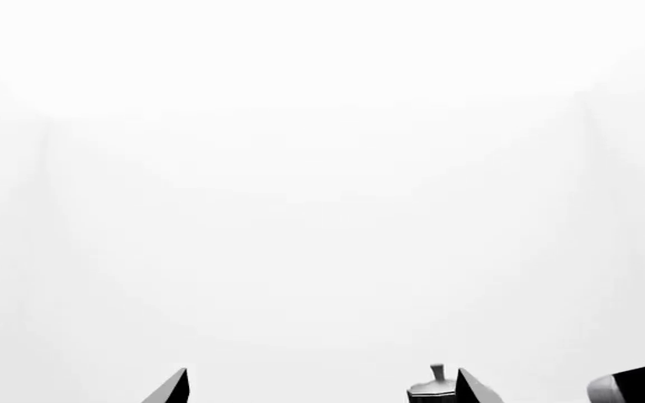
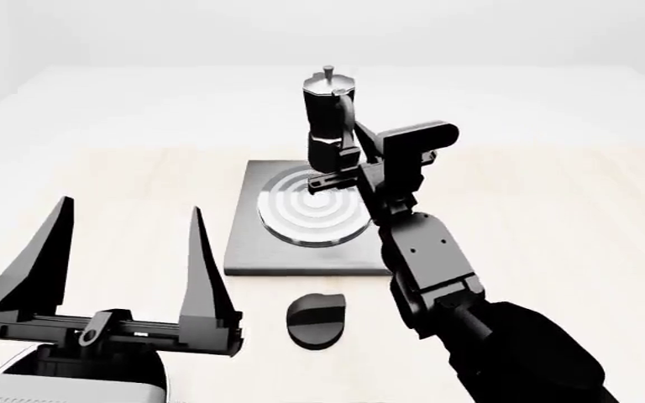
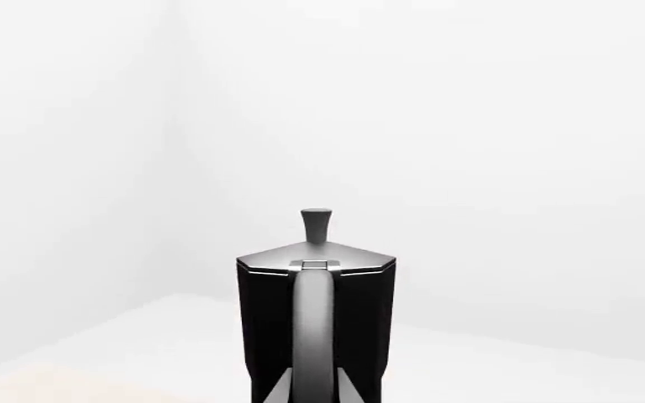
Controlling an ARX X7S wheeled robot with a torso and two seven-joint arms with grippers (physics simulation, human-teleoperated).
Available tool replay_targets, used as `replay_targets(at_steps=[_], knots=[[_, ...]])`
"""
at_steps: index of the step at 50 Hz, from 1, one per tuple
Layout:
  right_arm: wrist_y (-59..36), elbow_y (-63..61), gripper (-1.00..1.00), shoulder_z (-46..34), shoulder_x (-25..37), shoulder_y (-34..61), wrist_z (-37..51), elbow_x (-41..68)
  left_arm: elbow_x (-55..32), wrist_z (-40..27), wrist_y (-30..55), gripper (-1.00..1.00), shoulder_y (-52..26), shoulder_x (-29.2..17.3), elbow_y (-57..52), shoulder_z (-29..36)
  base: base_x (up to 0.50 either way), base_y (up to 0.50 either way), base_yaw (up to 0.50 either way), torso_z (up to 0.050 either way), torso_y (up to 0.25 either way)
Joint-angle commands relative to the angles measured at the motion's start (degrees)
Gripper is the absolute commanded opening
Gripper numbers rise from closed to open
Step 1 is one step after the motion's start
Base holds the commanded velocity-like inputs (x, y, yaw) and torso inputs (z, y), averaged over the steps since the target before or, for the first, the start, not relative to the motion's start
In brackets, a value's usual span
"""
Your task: Turn on the stove and put the moka pot on it.
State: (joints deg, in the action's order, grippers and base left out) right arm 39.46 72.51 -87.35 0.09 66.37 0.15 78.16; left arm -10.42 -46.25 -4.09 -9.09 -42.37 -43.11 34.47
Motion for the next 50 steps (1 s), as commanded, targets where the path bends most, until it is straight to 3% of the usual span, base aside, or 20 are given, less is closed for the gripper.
replay_targets(at_steps=[1, 50], knots=[[0.5, -0.8, -1.0, 0.8, -0.1, 0.8, 2.0, -2.2, 0.1, 0.0, 0.4, 1.0, 0.1, 0.0, -0.1, 0.0, 0.0, 0.0, 0.0, 0.001, -0.09], [5.9, -2.2, -1.0, 1.4, -0.1, 1.9, 4.2, -4.9, 0.7, 0.3, 0.1, 1.0, 0.5, 0.0, -0.3, 0.2, 0.0, 0.0, 0.0, 0.004, -0.095]])
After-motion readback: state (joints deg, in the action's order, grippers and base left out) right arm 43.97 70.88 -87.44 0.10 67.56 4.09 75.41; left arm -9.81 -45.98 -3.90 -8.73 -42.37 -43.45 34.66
